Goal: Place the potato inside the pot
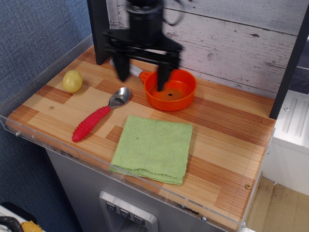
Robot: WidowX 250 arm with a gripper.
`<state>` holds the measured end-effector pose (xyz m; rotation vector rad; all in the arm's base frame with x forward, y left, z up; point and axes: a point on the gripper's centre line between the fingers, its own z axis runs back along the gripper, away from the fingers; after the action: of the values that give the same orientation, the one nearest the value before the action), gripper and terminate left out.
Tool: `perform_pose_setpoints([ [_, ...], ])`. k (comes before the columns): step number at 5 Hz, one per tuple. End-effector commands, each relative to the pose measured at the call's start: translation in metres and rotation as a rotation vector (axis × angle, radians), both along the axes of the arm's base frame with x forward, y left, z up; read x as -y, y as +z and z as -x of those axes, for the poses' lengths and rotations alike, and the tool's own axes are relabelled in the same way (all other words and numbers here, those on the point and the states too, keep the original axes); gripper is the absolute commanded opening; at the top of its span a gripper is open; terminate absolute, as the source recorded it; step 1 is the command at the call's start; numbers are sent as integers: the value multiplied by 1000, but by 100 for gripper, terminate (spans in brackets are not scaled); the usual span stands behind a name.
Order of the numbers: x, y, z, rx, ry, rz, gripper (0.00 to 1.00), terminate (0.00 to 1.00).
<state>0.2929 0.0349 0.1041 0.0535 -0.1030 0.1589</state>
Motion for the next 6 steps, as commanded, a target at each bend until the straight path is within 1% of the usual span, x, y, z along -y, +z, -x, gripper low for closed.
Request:
perform_pose_setpoints([
  [1,-70,13,-7,44,167,-49,100,0],
  [2,-98,13,-10,70,166,-74,100,0],
  [3,-124,9,-9,101,236,-91,100,0],
  [4,-138,-1,-15,103,276,-106,100,0],
  [5,-148,-13,-17,81,296,-111,100,0],
  [6,-157,-24,-18,71,318,-94,100,0],
])
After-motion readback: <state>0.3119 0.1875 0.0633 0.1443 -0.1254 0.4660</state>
